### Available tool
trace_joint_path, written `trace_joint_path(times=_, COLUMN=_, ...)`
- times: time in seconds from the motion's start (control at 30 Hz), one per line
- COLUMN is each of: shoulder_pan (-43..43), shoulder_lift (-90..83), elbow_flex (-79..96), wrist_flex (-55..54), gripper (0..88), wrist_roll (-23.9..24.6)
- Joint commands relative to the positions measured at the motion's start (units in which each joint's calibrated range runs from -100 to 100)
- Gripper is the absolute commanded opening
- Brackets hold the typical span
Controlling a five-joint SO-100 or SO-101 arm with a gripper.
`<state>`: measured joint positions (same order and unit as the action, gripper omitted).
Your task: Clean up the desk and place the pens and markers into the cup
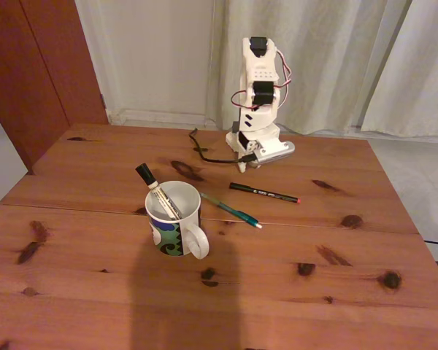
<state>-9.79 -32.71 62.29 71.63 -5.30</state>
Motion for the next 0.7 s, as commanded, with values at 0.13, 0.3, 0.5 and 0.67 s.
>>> trace_joint_path(times=0.13, shoulder_pan=-0.7, shoulder_lift=-0.51, elbow_flex=-0.62, wrist_flex=-0.96, gripper=16.9, wrist_roll=0.17)
trace_joint_path(times=0.3, shoulder_pan=0.66, shoulder_lift=-0.18, elbow_flex=-3.41, wrist_flex=-0.96, gripper=16.6, wrist_roll=8.18)
trace_joint_path(times=0.5, shoulder_pan=3.56, shoulder_lift=-0.01, elbow_flex=-4.04, wrist_flex=-0.96, gripper=16.6, wrist_roll=13.1)
trace_joint_path(times=0.67, shoulder_pan=3.32, shoulder_lift=-0.01, elbow_flex=-4.04, wrist_flex=-0.96, gripper=16.6, wrist_roll=15.83)
